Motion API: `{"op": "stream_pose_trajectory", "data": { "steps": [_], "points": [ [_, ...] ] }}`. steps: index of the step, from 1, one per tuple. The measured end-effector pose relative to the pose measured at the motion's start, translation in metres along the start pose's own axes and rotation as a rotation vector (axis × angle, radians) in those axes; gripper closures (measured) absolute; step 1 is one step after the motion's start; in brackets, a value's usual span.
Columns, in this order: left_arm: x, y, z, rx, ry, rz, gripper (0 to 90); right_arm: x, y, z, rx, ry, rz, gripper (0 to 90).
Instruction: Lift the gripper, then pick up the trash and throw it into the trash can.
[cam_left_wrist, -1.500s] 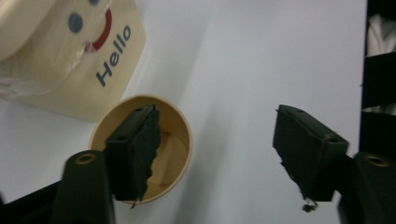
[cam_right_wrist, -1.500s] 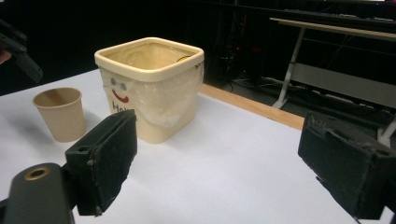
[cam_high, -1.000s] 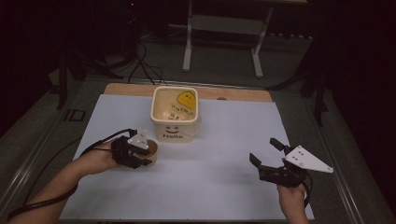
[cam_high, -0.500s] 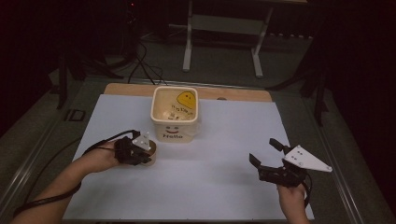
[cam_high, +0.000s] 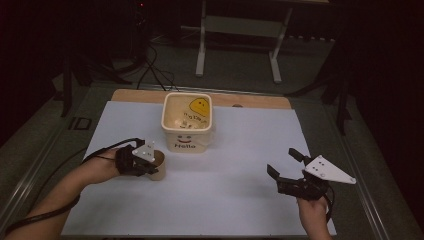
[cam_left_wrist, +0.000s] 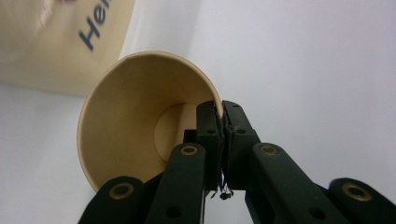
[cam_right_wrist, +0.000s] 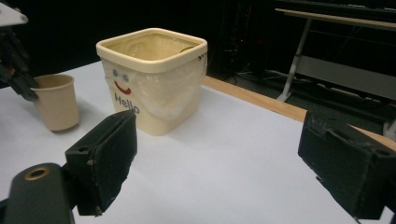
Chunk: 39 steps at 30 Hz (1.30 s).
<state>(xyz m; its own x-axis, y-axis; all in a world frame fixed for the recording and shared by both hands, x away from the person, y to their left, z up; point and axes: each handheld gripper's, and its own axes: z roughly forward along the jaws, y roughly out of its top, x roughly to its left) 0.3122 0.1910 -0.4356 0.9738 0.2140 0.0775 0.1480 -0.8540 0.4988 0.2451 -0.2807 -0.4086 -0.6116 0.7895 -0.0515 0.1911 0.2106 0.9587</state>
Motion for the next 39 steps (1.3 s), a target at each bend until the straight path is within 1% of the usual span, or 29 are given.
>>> {"op": "stream_pose_trajectory", "data": {
  "steps": [2, 3, 4, 7, 8, 9, 10, 11, 14, 15, 17, 21, 23, 24, 25, 26, 27, 30, 31, 33, 35, 36, 37, 39],
  "points": [
    [-0.003, 0.004, -0.008, -0.011, -0.01, 0.025, 88.3, 0.0, 0.0, 0.0, -0.001, 0.0, 0.002, 11.8],
    [-0.004, 0.006, -0.013, -0.018, -0.022, 0.026, 88.3, 0.0, 0.0, 0.0, -0.002, 0.001, 0.003, 11.8],
    [-0.005, 0.009, -0.017, -0.026, -0.027, 0.038, 88.3, -0.001, 0.0, 0.0, -0.003, 0.0, 0.004, 11.8],
    [-0.008, 0.017, -0.031, -0.041, -0.024, 0.061, 88.3, -0.001, 0.0, -0.001, -0.002, 0.0, 0.005, 11.8],
    [-0.008, 0.017, -0.031, -0.041, -0.024, 0.061, 88.3, -0.001, 0.0, -0.001, -0.002, 0.0, 0.005, 11.8],
    [-0.009, 0.021, -0.04, -0.054, -0.03, 0.07, 88.3, -0.001, 0.0, -0.001, -0.003, 0.002, 0.006, 11.8],
    [-0.01, 0.023, -0.042, -0.055, -0.026, 0.074, 88.3, -0.001, 0.001, -0.001, -0.006, -0.001, 0.005, 11.8],
    [-0.01, 0.027, -0.048, -0.051, -0.032, 0.083, 88.3, -0.001, 0.001, -0.001, -0.007, 0.002, 0.006, 11.8],
    [-0.01, 0.03, -0.051, -0.046, -0.03, 0.088, 88.3, -0.001, 0.001, -0.001, -0.007, 0.002, 0.006, 11.8],
    [-0.011, 0.035, -0.055, -0.044, -0.037, 0.095, 88.3, -0.001, 0.001, -0.001, -0.008, 0.002, 0.005, 11.8],
    [-0.012, 0.039, -0.059, -0.039, -0.043, 0.103, 88.2, -0.001, 0.002, -0.001, -0.007, 0.004, 0.004, 11.8],
    [-0.011, 0.047, -0.069, -0.056, -0.052, 0.113, 88.2, -0.001, 0.003, -0.002, -0.011, 0.006, 0.006, 11.8],
    [-0.011, 0.052, -0.074, -0.055, -0.055, 0.121, 88.2, -0.001, 0.003, -0.003, -0.011, 0.005, 0.004, 11.8],
    [-0.01, 0.054, -0.076, -0.057, -0.049, 0.126, 88.2, -0.001, 0.003, -0.003, -0.012, 0.005, 0.004, 11.8],
    [-0.01, 0.056, -0.077, -0.056, -0.056, 0.128, 88.2, -0.001, 0.002, -0.003, -0.013, 0.004, 0.004, 11.8],
    [-0.01, 0.056, -0.077, -0.056, -0.056, 0.128, 88.2, -0.001, 0.002, -0.003, -0.013, 0.004, 0.004, 11.8],
    [-0.008, 0.062, -0.08, -0.054, -0.059, 0.14, 88.3, -0.002, 0.002, -0.003, -0.014, 0.002, 0.009, 11.8],
    [-0.008, 0.066, -0.082, -0.048, -0.056, 0.147, 88.3, -0.002, 0.003, -0.004, -0.016, 0.003, 0.008, 11.7],
    [-0.007, 0.068, -0.083, -0.043, -0.064, 0.15, 88.3, -0.002, 0.003, -0.004, -0.016, 0.003, 0.008, 11.7],
    [-0.005, 0.073, -0.085, -0.051, -0.063, 0.15, 88.3, -0.001, 0.003, -0.004, -0.015, 0.005, 0.007, 11.7],
    [-0.004, 0.081, -0.088, -0.048, -0.065, 0.16, 88.2, -0.001, 0.002, -0.003, -0.011, 0.005, 0.003, 11.8],
    [-0.004, 0.081, -0.088, -0.048, -0.065, 0.16, 88.3, -0.001, 0.002, -0.003, -0.011, 0.006, 0.003, 11.8],
    [-0.003, 0.086, -0.09, -0.05, -0.062, 0.168, 88.3, -0.001, 0.002, -0.003, -0.011, 0.007, 0.003, 11.8],
    [-0.002, 0.088, -0.092, -0.04, -0.064, 0.17, 88.2, -0.001, 0.002, -0.003, -0.011, 0.007, 0.003, 11.8]
  ]
}}
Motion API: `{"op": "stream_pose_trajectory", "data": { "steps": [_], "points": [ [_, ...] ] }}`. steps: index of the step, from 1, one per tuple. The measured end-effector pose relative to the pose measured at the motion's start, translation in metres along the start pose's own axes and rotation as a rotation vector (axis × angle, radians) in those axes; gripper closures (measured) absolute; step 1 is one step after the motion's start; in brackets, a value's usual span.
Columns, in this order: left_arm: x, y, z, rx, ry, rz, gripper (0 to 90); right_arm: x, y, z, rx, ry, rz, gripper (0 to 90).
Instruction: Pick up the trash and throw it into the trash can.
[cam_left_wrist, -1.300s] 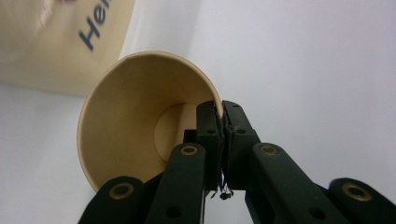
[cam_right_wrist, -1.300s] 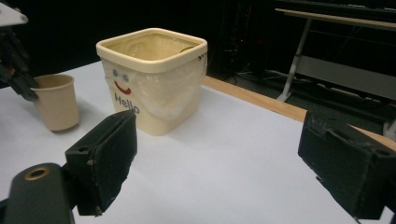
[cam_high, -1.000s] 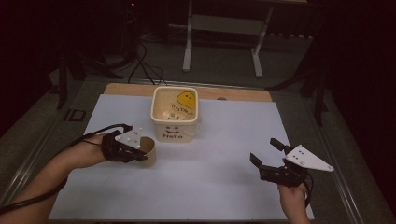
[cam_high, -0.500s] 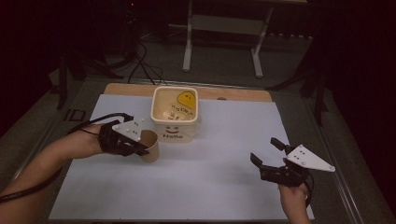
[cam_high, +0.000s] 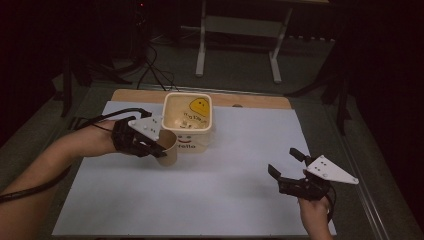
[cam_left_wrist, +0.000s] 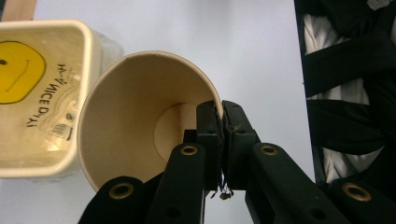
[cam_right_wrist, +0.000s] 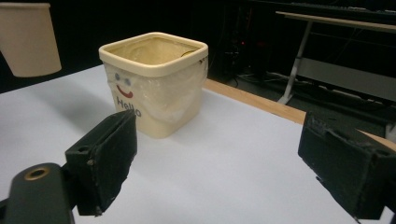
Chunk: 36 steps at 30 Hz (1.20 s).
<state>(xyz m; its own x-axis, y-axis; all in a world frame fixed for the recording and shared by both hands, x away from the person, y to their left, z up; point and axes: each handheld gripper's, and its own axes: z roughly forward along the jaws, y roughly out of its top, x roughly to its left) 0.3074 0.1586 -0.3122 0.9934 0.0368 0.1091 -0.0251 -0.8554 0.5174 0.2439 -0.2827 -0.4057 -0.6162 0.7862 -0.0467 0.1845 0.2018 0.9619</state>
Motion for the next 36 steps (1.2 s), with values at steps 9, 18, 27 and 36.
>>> {"op": "stream_pose_trajectory", "data": {
  "steps": [9, 18, 27, 36],
  "points": [
    [0.012, 0.021, -0.013, 0.008, 0.013, 0.018, 88.2, 0.0, 0.0, 0.0, 0.002, 0.003, -0.001, 11.8],
    [0.029, 0.04, -0.029, -0.001, 0.037, 0.019, 88.1, -0.001, -0.001, 0.0, 0.004, 0.003, 0.003, 11.8],
    [0.048, 0.053, -0.04, -0.009, 0.057, 0.002, 88.0, 0.0, -0.001, 0.001, 0.005, 0.005, 0.002, 11.8],
    [0.07, 0.06, -0.037, 0.01, 0.078, -0.021, 88.0, 0.0, -0.002, 0.001, 0.007, 0.005, 0.002, 11.8]
  ]
}}
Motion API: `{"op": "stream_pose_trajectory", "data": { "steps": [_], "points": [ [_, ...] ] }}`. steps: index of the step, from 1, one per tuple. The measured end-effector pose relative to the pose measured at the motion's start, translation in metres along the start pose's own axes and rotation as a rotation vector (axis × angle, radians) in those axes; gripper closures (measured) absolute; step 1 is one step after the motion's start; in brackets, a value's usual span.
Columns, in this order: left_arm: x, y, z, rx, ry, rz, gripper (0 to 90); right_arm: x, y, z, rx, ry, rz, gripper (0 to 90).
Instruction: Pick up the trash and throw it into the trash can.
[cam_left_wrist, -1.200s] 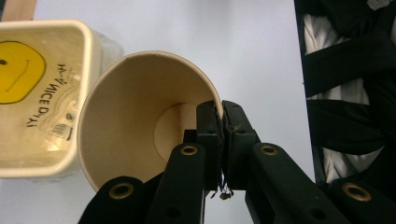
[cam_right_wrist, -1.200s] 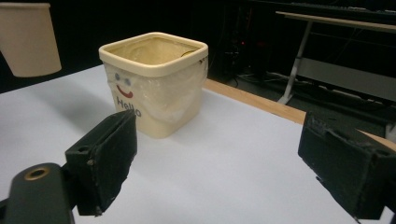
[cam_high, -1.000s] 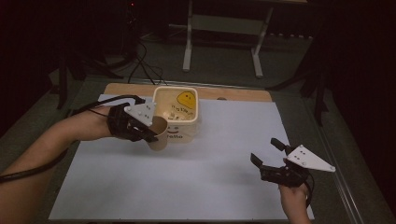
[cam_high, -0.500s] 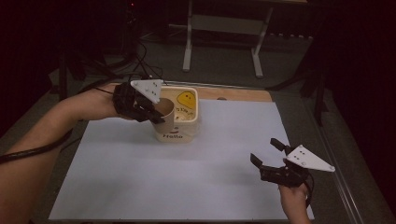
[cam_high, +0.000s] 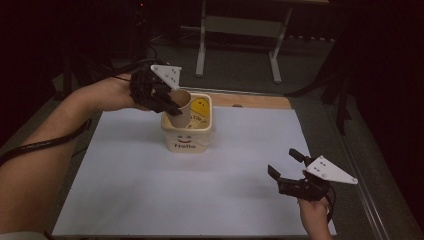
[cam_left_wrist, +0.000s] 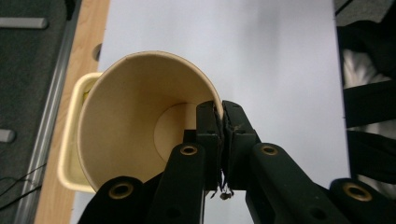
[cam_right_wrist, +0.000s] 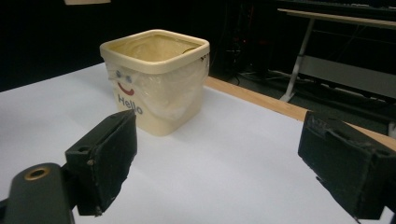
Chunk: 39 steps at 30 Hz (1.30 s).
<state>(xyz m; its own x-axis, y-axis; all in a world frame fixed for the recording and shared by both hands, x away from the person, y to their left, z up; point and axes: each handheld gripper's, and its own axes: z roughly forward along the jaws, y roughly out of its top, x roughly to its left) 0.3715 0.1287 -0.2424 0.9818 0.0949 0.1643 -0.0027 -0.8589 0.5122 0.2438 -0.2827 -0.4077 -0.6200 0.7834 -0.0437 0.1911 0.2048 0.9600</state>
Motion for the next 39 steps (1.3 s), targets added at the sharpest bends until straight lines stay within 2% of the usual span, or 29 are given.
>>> {"op": "stream_pose_trajectory", "data": {
  "steps": [5, 12, 20, 22, 25, 31, 33, 39],
  "points": [
    [0.013, 0.004, 0.003, 0.012, 0.005, -0.021, 87.9, 0.0, 0.0, 0.0, 0.001, 0.0, 0.002, 11.8],
    [0.025, 0.011, 0.009, 0.023, 0.002, -0.021, 87.9, 0.0, -0.001, 0.0, 0.005, -0.002, -0.005, 11.8],
    [0.042, 0.014, 0.023, 0.055, 0.006, -0.031, 87.8, -0.001, -0.003, -0.001, 0.006, -0.001, -0.001, 11.8],
    [0.045, 0.014, 0.025, 0.054, 0.007, -0.044, 87.8, -0.001, -0.003, -0.001, 0.008, 0.0, 0.002, 11.8],
    [0.051, 0.014, 0.028, 0.059, 0.017, -0.042, 87.7, -0.001, -0.003, -0.001, 0.011, 0.0, 0.003, 11.8],
    [0.061, 0.017, 0.029, 0.048, 0.026, -0.007, 87.4, -0.001, -0.004, 0.0, 0.017, 0.005, -0.002, 11.8],
    [0.064, 0.016, 0.031, 0.067, 0.033, 0.006, 87.4, -0.001, -0.004, 0.0, 0.018, 0.007, 0.002, 11.8],
    [0.073, 0.016, 0.033, 0.052, 0.039, -0.006, 87.1, -0.001, -0.004, 0.0, 0.021, 0.01, 0.004, 11.8]
  ]
}}
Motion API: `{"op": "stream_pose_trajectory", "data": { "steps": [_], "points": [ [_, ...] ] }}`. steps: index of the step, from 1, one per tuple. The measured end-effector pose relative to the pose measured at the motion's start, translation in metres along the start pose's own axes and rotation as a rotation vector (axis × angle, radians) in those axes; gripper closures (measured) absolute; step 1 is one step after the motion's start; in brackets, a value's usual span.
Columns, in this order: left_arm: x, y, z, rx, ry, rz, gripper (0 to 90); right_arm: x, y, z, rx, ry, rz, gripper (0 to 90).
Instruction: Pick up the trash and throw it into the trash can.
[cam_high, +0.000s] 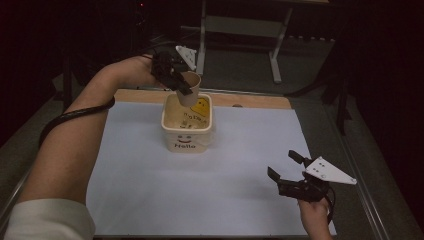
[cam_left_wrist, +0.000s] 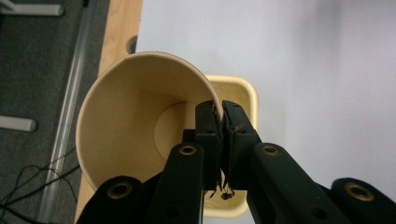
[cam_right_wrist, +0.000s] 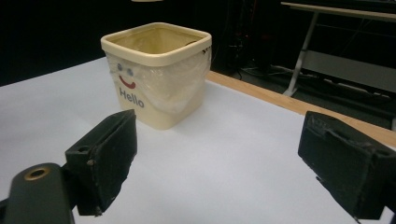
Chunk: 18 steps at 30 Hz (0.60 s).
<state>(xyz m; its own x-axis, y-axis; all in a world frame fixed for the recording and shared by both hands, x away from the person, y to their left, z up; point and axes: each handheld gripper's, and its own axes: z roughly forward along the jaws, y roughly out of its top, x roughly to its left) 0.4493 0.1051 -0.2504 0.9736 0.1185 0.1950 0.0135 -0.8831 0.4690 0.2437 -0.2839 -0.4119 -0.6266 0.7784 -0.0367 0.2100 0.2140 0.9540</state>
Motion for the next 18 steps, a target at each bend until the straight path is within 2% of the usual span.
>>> {"op": "stream_pose_trajectory", "data": {
  "steps": [1, 2, 3, 4, 5, 11, 18],
  "points": [
    [0.001, 0.0, 0.001, 0.008, -0.008, -0.007, 87.0, 0.0, 0.0, 0.0, 0.0, 0.001, 0.001, 11.8],
    [0.001, 0.0, 0.003, 0.018, 0.013, -0.009, 85.7, 0.0, 0.0, 0.0, 0.0, 0.0, 0.001, 11.7],
    [0.0, 0.0, 0.005, 0.033, 0.038, 0.003, 75.6, 0.0, 0.0, 0.0, -0.001, 0.001, 0.002, 11.8],
    [0.0, -0.001, 0.006, 0.03, 0.019, -0.007, 69.4, 0.0, 0.0, 0.0, 0.0, 0.001, 0.002, 11.8],
    [0.0, -0.001, 0.007, 0.02, 0.003, -0.036, 66.8, 0.0, 0.0, 0.001, 0.001, 0.001, 0.0, 11.7],
    [-0.004, -0.003, 0.002, -0.024, -0.037, -0.069, 62.4, 0.0, 0.0, 0.0, -0.001, 0.003, 0.001, 11.8],
    [-0.015, -0.011, -0.012, -0.038, -0.029, -0.084, 60.5, 0.001, 0.001, 0.001, -0.001, 0.007, 0.0, 11.8]
  ]
}}
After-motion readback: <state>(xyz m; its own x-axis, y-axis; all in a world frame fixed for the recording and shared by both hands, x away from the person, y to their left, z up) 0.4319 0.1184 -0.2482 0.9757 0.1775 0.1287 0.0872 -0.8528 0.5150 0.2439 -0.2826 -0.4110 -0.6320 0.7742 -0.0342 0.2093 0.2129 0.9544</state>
